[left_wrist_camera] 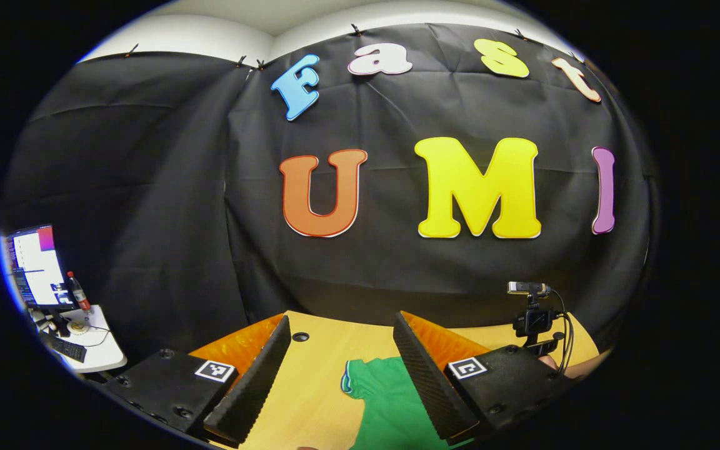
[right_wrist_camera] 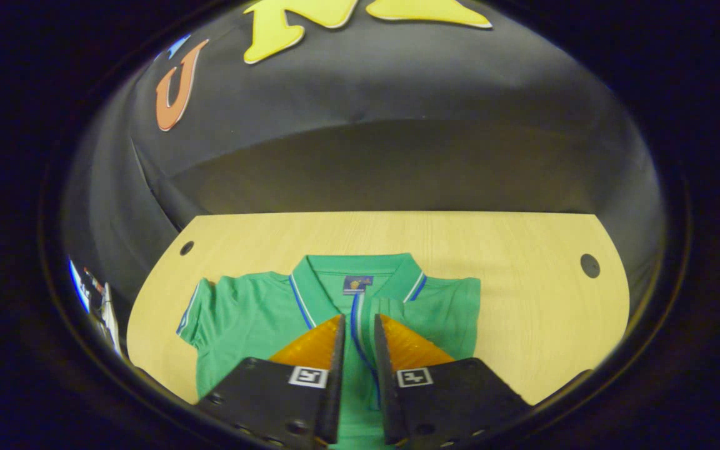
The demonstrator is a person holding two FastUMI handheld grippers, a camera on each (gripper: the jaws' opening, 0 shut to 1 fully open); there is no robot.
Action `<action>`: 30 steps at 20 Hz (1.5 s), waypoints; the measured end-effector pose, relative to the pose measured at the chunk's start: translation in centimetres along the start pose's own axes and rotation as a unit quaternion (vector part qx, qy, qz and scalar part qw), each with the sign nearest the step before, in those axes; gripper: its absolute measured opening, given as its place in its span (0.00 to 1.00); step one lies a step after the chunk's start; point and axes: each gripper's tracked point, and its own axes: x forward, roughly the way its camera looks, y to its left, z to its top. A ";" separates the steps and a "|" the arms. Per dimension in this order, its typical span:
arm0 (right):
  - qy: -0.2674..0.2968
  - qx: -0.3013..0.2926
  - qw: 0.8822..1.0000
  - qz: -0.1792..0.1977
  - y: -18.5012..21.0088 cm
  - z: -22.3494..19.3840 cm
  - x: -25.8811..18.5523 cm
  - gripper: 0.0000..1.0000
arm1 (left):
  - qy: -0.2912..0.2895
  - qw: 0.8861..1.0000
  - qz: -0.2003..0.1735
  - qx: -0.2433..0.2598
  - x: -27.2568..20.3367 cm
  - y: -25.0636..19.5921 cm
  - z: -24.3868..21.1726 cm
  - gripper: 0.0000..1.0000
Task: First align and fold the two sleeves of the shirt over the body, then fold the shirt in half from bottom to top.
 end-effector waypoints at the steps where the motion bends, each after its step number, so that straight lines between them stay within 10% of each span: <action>1: -0.007 -0.005 1.000 0.002 0.4 0.2 -0.3 0.44 | 0.000 1.000 0.001 -0.002 -0.1 0.3 -0.1 1.00; 3: -0.025 -0.017 1.000 0.000 0.8 0.6 -0.9 0.77 | 0.003 1.000 -0.001 -0.009 0.0 0.6 -0.2 1.00; 6: -0.049 -0.030 0.998 -0.006 1.0 1.4 -3.6 0.96 | 0.009 1.000 -0.016 -0.023 0.4 0.8 -1.0 1.00; 20: -0.139 -0.110 0.984 -0.029 2.8 -0.5 -25.9 0.96 | 0.179 0.971 -0.137 -0.079 10.7 0.2 -17.2 1.00; 30: -0.114 -0.082 0.987 -0.079 0.2 -3.8 -29.0 0.97 | 0.296 0.941 -0.152 -0.056 18.1 -1.7 -29.2 1.00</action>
